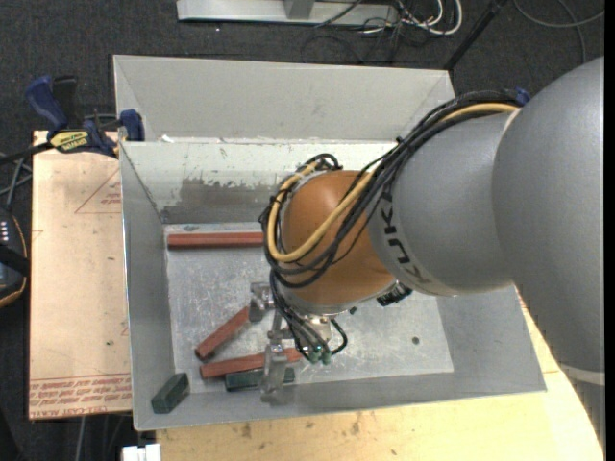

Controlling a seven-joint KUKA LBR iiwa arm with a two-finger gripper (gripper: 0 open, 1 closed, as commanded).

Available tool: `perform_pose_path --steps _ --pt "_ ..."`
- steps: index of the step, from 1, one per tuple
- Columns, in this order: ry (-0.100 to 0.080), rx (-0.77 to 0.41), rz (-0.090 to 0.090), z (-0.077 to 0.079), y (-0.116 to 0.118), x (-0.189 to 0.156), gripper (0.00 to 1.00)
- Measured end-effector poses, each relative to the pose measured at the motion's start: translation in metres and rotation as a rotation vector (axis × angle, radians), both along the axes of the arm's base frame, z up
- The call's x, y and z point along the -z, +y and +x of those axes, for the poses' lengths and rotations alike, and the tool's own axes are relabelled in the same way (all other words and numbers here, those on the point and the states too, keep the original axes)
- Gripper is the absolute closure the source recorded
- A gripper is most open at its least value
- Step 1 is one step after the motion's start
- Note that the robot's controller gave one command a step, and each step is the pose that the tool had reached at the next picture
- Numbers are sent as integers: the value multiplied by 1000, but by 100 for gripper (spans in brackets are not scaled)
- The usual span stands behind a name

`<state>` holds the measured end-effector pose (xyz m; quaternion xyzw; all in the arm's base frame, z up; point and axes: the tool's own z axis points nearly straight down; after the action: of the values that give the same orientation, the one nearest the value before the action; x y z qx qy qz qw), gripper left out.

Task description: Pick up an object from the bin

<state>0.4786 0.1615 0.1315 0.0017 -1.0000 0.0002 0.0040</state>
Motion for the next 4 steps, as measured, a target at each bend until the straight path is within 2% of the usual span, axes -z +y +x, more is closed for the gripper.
perform_pose_path --steps 1,2,3,4 --pt "-7 4 1 2 -1 -3 0" --pt "-11 215 4 22 2 59 100" --pt "-11 216 4 22 2 59 100" --pt "-7 238 1 42 -14 31 100"
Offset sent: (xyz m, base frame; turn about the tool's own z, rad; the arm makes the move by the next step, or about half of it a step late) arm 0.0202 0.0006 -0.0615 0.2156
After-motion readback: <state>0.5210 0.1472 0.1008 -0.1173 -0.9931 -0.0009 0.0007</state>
